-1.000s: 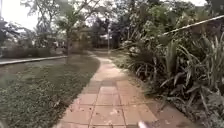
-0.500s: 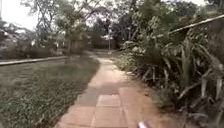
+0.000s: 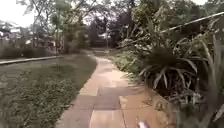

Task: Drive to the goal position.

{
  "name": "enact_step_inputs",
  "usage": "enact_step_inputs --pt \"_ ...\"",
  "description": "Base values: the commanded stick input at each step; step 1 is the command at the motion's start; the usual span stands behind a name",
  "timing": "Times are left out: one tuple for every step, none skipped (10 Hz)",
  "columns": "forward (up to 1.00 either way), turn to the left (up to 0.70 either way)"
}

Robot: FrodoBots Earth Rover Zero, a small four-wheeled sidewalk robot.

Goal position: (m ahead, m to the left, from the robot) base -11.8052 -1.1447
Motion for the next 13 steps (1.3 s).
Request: enact_step_inputs --pt "1.0 0.0" --pt "1.0 0.0" --pt "1.0 0.0" --pt "1.0 0.0" --pt "1.0 0.0" --pt "1.0 0.0" --pt "1.0 0.0" --pt "1.0 0.0" --pt "1.0 0.0" --pt "1.0 0.0" --pt "1.0 0.0" --pt "1.0 0.0" --pt "1.0 0.0"
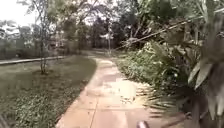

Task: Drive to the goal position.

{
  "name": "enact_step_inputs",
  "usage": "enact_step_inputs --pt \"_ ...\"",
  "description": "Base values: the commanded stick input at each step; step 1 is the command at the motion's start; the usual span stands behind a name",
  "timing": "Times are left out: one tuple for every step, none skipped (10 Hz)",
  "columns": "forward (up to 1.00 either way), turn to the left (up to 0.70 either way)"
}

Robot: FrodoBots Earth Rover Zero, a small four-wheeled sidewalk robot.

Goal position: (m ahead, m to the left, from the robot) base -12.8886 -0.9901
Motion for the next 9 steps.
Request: enact_step_inputs --pt "1.0 0.0" --pt "1.0 0.0" --pt "1.0 0.0" --pt "1.0 0.0" --pt "1.0 0.0" --pt "1.0 0.0" --pt "1.0 0.0" --pt "1.0 0.0" --pt "1.0 0.0"
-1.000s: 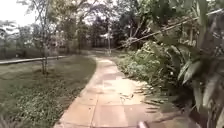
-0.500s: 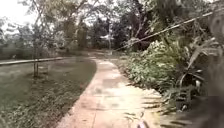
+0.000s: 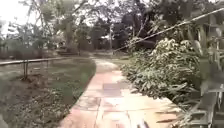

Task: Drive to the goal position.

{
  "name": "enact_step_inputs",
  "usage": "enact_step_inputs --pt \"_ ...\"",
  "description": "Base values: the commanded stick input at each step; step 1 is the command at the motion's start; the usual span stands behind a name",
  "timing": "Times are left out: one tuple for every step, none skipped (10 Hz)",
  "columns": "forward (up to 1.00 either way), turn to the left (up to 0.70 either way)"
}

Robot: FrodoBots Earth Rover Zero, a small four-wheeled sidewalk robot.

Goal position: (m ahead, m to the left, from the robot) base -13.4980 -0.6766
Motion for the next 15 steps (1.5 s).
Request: enact_step_inputs --pt "1.0 0.0" --pt "1.0 0.0" --pt "1.0 0.0" --pt "1.0 0.0" --pt "1.0 0.0" --pt "1.0 0.0" --pt "1.0 0.0" --pt "1.0 0.0" --pt "1.0 0.0" --pt "1.0 0.0" --pt "1.0 0.0" --pt "1.0 0.0" --pt "1.0 0.0" --pt "1.0 0.0" --pt "1.0 0.0"
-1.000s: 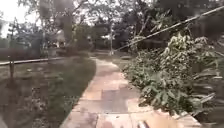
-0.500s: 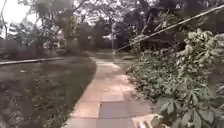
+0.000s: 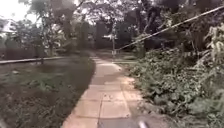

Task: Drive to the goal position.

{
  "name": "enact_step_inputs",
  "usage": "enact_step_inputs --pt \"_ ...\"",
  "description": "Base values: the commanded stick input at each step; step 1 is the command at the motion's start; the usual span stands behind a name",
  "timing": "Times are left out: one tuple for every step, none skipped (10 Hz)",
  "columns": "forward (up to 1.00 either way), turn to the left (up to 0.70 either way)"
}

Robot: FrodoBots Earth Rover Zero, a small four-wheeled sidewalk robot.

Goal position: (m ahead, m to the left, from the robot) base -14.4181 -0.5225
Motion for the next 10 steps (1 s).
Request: enact_step_inputs --pt "1.0 0.0" --pt "1.0 0.0" --pt "1.0 0.0" --pt "1.0 0.0" --pt "1.0 0.0" --pt "1.0 0.0" --pt "1.0 0.0" --pt "1.0 0.0" --pt "1.0 0.0" --pt "1.0 0.0"
